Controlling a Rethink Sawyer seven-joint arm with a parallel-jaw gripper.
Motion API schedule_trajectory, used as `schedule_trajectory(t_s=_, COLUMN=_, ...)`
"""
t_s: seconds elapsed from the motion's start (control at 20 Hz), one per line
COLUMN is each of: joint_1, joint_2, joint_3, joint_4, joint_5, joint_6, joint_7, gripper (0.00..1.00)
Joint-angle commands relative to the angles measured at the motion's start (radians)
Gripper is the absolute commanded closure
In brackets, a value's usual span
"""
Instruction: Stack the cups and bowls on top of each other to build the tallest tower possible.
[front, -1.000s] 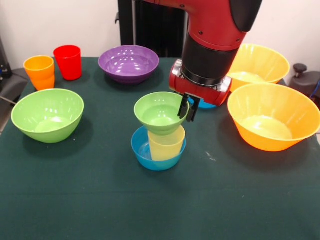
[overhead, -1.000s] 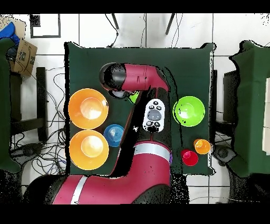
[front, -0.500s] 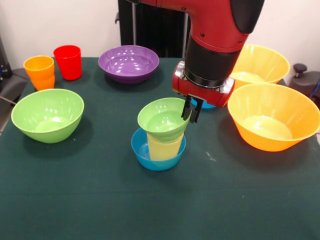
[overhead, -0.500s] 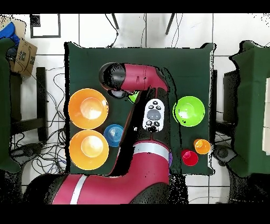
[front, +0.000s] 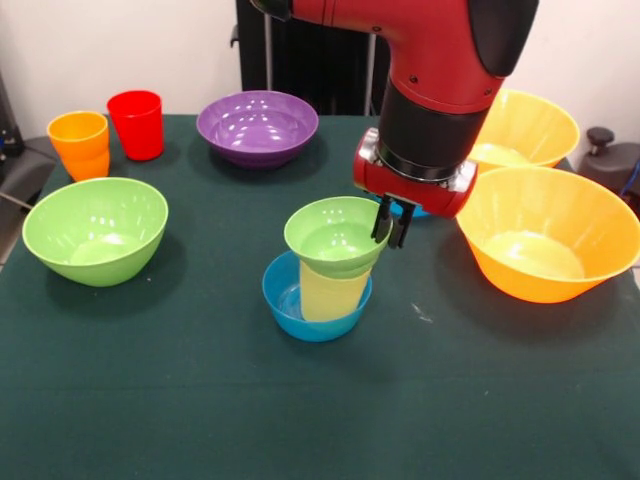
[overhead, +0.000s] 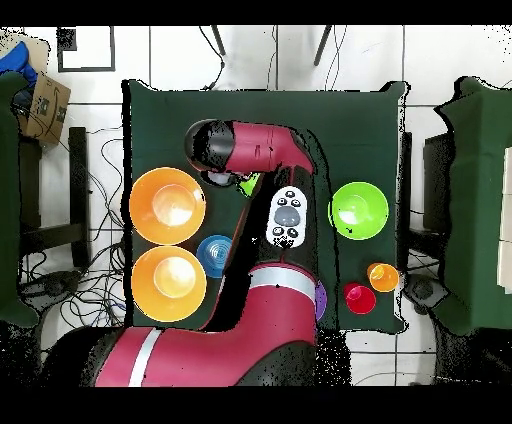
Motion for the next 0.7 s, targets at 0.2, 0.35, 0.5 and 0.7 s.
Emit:
schedule_trajectory(t_s=0.2, joint_1=0.031, joint_2=0.033, joint_3=0.028, joint_4=-0.036, joint_5=0.006, joint_6=-0.031, joint_7=0.154, gripper=1.00)
schedule_trajectory(t_s=0.35, joint_1=0.031, joint_2=0.034, joint_3=0.018, joint_4=-0.041, joint_5=0.003, joint_6=-0.021, joint_7=0.148, gripper=1.00)
schedule_trajectory(t_s=0.5, joint_1=0.032, joint_2=0.036, joint_3=0.005, joint_4=-0.050, joint_5=0.000, joint_6=-0.007, joint_7=0.147, gripper=1.00)
schedule_trajectory(t_s=0.7, joint_1=0.039, joint_2=0.040, joint_3=-0.017, joint_4=-0.058, joint_5=-0.007, joint_6=-0.005, joint_7=0.150, gripper=1.00)
